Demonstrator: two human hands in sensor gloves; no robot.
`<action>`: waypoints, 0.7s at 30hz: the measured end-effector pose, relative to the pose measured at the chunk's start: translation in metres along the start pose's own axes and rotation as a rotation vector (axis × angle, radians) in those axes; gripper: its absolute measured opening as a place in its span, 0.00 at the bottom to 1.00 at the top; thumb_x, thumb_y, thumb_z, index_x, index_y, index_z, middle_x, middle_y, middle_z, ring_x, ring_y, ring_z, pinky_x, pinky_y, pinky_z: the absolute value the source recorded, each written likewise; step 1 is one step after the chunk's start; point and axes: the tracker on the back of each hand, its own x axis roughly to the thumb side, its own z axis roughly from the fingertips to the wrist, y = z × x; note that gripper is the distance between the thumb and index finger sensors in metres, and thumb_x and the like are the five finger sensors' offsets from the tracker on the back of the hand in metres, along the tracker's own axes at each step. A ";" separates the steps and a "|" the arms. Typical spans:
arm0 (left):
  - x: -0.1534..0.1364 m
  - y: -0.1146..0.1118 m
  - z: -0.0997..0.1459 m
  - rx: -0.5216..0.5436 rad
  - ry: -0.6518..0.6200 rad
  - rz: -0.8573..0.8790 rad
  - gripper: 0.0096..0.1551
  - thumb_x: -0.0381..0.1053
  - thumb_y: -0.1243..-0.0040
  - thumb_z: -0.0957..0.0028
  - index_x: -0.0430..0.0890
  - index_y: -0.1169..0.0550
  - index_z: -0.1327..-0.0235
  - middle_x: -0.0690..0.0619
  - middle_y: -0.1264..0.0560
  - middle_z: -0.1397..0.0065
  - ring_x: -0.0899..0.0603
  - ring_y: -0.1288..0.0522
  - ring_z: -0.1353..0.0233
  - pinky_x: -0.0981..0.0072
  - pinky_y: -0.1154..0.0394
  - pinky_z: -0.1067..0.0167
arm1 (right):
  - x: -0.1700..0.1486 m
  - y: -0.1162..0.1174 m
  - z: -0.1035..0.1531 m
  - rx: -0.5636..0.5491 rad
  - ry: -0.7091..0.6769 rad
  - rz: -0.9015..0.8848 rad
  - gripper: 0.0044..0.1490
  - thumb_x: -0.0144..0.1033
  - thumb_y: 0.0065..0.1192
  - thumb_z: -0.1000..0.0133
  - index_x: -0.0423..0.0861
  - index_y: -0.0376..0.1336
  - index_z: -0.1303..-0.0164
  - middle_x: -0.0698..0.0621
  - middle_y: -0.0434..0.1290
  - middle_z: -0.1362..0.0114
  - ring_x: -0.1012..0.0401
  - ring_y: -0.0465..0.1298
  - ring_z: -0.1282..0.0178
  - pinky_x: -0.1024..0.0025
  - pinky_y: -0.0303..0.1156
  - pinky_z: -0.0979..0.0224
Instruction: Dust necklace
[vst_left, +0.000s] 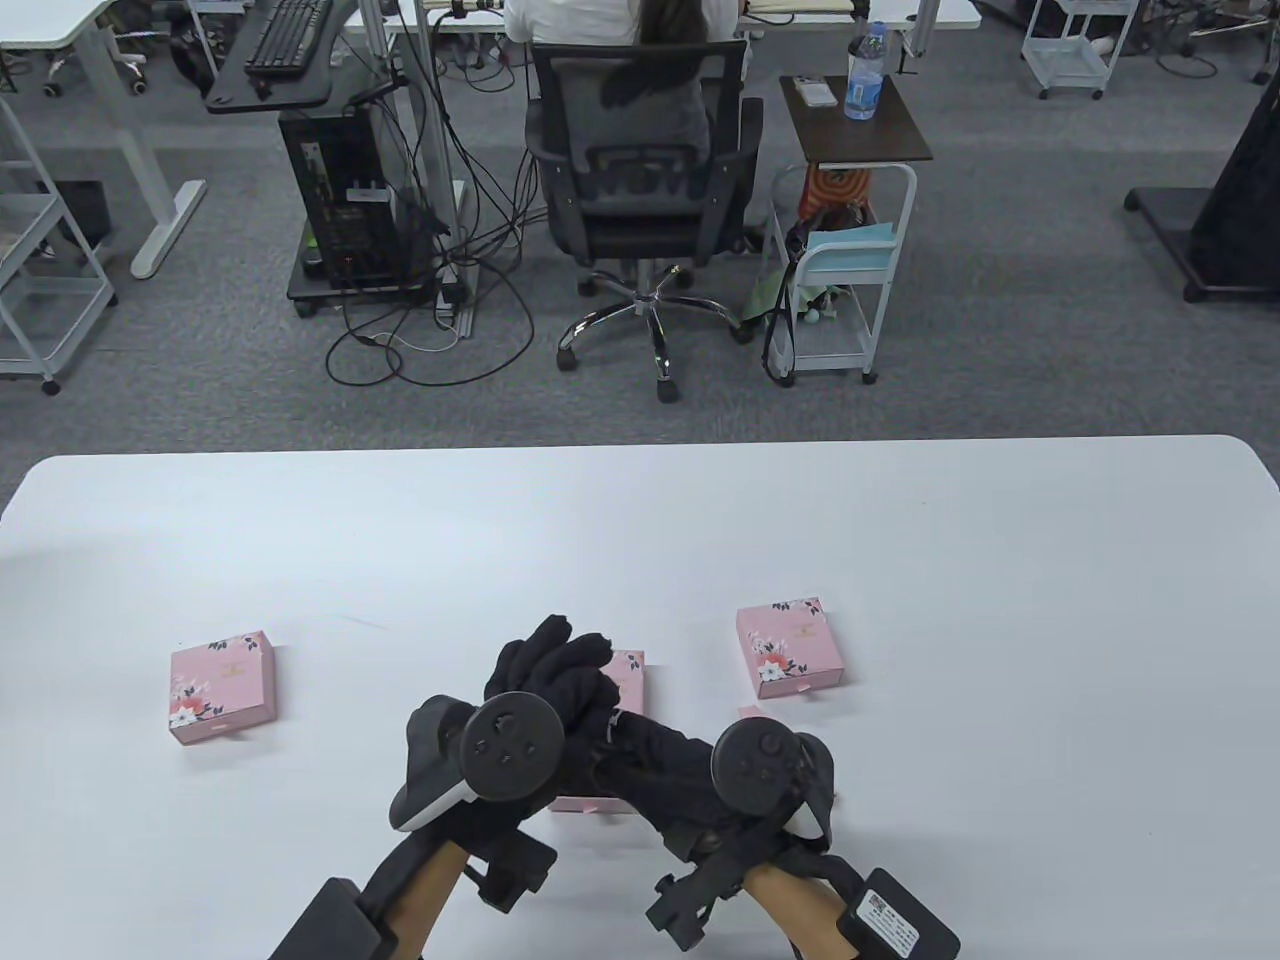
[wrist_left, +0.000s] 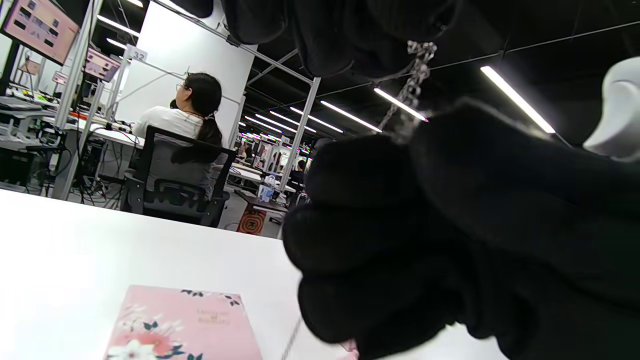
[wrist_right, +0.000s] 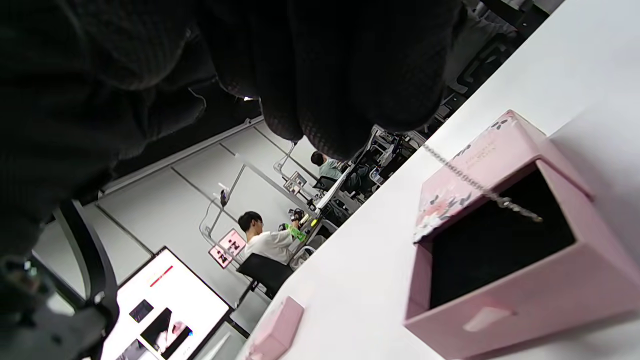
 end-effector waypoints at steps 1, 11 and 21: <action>0.001 -0.001 0.000 -0.005 0.000 0.001 0.23 0.49 0.52 0.44 0.48 0.25 0.37 0.50 0.36 0.14 0.31 0.45 0.13 0.36 0.49 0.20 | 0.001 0.000 0.000 -0.003 -0.005 -0.032 0.35 0.52 0.59 0.44 0.48 0.60 0.29 0.45 0.75 0.31 0.52 0.81 0.38 0.64 0.77 0.35; 0.001 0.004 0.002 0.025 0.006 0.025 0.23 0.49 0.52 0.44 0.48 0.25 0.37 0.50 0.36 0.14 0.31 0.45 0.13 0.36 0.48 0.20 | 0.027 -0.021 -0.003 -0.065 -0.109 0.062 0.22 0.44 0.59 0.42 0.51 0.69 0.40 0.48 0.82 0.42 0.54 0.85 0.50 0.67 0.80 0.45; -0.012 0.023 0.011 0.080 0.068 0.175 0.23 0.51 0.50 0.43 0.48 0.25 0.36 0.49 0.35 0.14 0.31 0.42 0.13 0.36 0.47 0.20 | 0.100 -0.049 -0.015 0.016 -0.103 0.547 0.22 0.40 0.58 0.41 0.51 0.66 0.37 0.45 0.77 0.34 0.48 0.80 0.40 0.59 0.74 0.36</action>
